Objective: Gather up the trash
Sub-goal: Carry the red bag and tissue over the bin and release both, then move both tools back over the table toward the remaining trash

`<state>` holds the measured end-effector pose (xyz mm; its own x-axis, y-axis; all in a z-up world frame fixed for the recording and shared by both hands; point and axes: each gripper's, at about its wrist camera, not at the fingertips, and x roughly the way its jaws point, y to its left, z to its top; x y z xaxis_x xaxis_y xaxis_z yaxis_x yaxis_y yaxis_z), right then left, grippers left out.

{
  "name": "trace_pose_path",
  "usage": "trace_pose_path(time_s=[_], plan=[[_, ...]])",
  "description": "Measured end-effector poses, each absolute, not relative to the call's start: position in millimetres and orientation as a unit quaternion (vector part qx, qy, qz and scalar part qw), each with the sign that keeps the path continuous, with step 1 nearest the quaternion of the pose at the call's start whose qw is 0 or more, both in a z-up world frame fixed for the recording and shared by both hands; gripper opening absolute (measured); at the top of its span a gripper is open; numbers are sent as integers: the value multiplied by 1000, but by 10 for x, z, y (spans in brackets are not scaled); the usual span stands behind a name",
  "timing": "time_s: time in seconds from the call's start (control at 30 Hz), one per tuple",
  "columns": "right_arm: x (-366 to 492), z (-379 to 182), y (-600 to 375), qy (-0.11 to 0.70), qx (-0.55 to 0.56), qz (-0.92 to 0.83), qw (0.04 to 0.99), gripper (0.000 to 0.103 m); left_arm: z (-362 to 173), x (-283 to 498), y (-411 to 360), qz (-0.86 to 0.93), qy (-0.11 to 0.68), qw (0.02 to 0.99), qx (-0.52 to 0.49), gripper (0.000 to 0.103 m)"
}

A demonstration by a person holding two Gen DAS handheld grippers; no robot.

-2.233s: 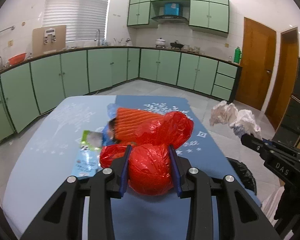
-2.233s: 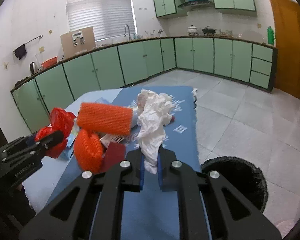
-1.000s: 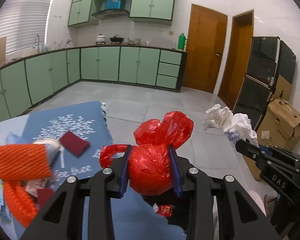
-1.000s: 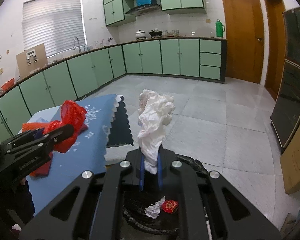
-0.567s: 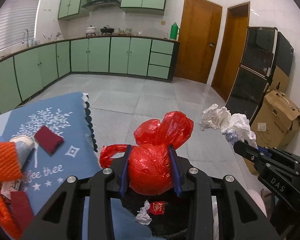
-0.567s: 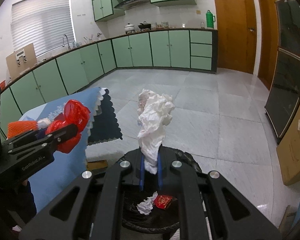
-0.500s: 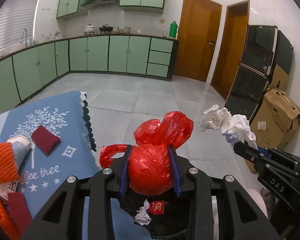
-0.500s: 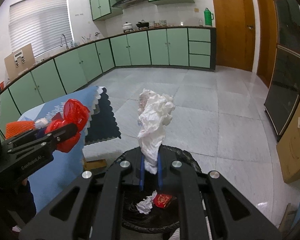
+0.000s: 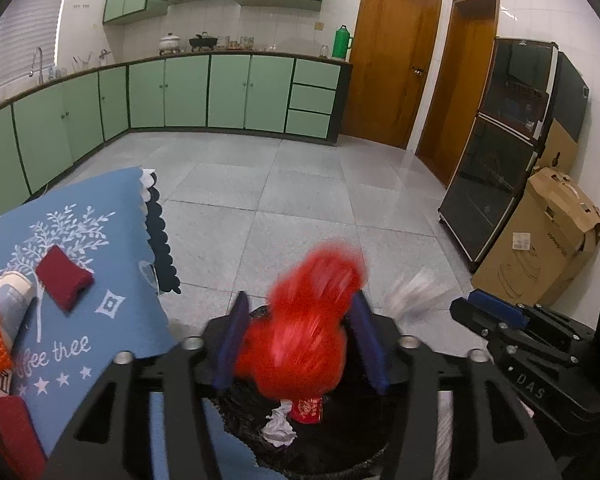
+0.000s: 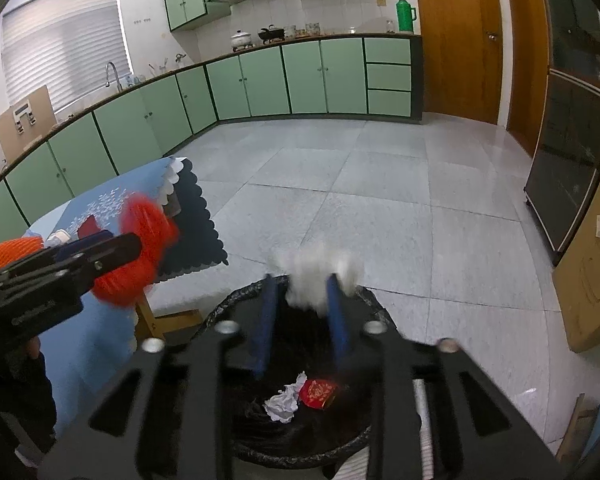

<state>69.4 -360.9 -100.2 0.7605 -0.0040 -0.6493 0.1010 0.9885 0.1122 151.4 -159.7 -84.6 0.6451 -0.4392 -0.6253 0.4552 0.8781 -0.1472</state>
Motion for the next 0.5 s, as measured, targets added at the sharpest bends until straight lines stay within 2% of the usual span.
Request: trace_pose_path(time_s=[0.03,0.1,0.17,0.2,0.23,0.3,0.5], plan=[[688,-999,-3609,343,70,-31,936,46,-837,1513,-1582,-247,341,907,8,63],[666,-999,-3613,337,69,-35,938,52,-818,1514,-1554,-245,339,908,6,65],[647,-980,-3621,330,69,-43,940,72,-799,1512,-1503,-240,337,910,2,67],[627,-980,-3635,326,69,-48,942,78,-787,1506,-1476,-237,336,912,0,68],[603,-962,-3637,319,70,-54,944,90,-766,1499,-1433,-232,333,914,-1,69],[563,-928,-3645,309,74,-58,946,93,-717,1489,-1335,-220,326,919,-3,77],[495,-812,-3563,290,77,-51,953,95,-532,1400,-940,-172,303,937,-2,85]])
